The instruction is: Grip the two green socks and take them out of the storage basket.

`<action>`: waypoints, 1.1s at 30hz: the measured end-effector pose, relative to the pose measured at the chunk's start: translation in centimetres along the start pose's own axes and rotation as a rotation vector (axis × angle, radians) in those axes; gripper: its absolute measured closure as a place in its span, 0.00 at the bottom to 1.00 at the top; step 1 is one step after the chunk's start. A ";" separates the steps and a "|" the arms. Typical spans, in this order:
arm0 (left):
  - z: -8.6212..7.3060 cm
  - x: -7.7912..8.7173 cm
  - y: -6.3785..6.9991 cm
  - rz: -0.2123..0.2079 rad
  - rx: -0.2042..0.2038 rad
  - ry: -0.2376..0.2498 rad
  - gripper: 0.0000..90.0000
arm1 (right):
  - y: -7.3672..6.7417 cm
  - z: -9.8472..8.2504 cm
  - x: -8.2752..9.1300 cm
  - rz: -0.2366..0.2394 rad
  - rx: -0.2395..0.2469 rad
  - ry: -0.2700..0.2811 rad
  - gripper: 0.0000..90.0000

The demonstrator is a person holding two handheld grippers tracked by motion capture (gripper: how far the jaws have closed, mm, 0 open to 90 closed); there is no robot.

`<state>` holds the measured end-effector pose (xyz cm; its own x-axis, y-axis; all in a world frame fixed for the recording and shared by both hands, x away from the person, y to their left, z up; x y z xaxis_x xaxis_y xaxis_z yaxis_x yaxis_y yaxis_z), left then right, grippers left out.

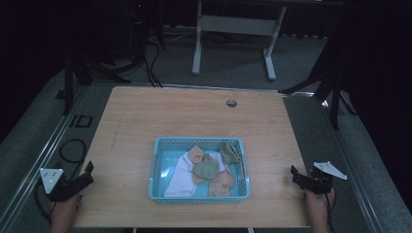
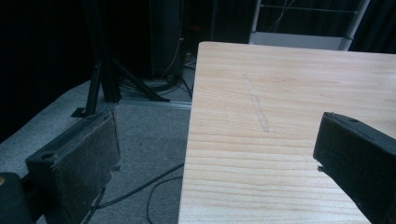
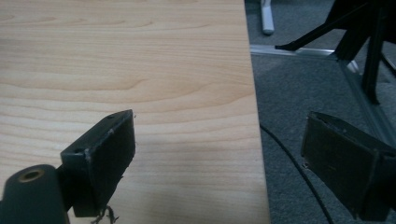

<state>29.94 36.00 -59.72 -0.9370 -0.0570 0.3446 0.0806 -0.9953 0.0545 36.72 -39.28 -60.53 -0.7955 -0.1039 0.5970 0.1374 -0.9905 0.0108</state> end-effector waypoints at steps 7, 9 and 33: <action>0.0 0.0 0.0 -0.002 -0.002 -0.001 0.01 | -0.2 -0.1 -0.1 0.041 0.005 -0.019 0.11; 0.0 0.0 0.0 -0.002 0.002 -0.003 0.01 | -0.2 -0.2 -0.2 0.054 -0.002 -0.031 0.11; 0.0 0.0 0.0 -0.008 0.006 -0.007 0.01 | -1.6 -1.8 2.2 0.204 0.229 -0.539 0.11</action>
<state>29.96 36.01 -59.76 -0.9353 -0.0482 0.3506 0.0751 -0.9952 0.0635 33.67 -38.08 -60.65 -0.3382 -0.1699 0.9256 0.4264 -0.9045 -0.0102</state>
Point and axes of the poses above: each handheld gripper's, and its own axes: x roughly backward along the jaws, z roughly out of its top, y roughly to its right, the point moved 8 cm from there along -x, roughly forward along the jaws, and after that the axes turned 5 degrees about -y, right-handed, at the moved point
